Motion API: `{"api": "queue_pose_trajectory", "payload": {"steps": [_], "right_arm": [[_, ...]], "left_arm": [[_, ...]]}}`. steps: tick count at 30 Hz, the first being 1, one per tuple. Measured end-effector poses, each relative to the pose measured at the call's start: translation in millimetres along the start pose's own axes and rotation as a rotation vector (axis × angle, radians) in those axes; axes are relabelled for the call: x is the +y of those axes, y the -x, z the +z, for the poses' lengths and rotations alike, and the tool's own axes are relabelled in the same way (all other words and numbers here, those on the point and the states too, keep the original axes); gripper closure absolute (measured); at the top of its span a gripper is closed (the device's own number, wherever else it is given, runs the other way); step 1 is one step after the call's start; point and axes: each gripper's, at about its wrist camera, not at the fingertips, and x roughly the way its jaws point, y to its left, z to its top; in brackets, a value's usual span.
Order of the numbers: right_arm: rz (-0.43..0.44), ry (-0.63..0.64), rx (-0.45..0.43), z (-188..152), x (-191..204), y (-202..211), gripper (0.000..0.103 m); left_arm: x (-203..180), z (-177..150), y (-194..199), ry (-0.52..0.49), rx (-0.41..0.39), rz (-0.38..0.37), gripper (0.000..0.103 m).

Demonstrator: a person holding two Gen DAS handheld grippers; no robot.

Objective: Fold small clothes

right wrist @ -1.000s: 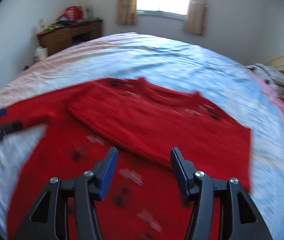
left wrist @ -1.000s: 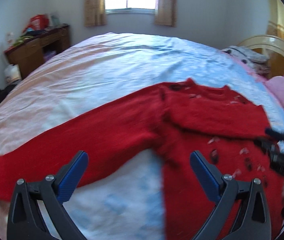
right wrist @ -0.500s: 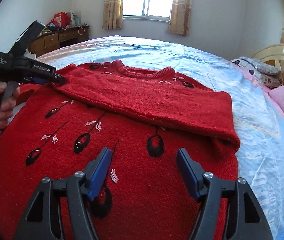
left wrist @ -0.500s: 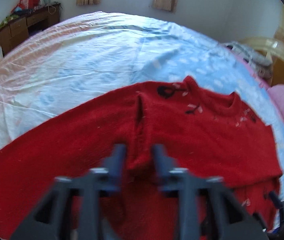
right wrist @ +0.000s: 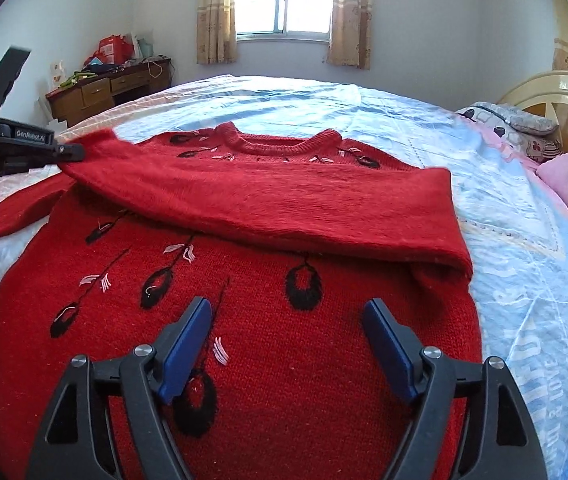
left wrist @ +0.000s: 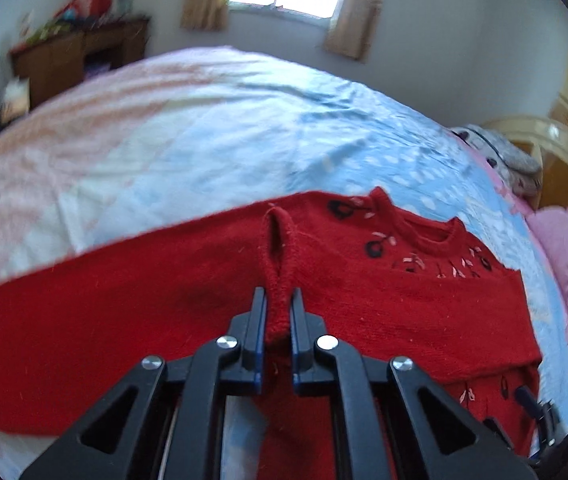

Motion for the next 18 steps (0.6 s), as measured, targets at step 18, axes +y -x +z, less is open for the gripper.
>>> {"api": "queue_pose_trajectory", "payload": {"steps": [18], "right_arm": [[-0.010,0.002,-0.012,-1,1,0,0.023]], "left_arm": [[4,-40,16,-0.009,-0.039,0.074,0.093]]}}
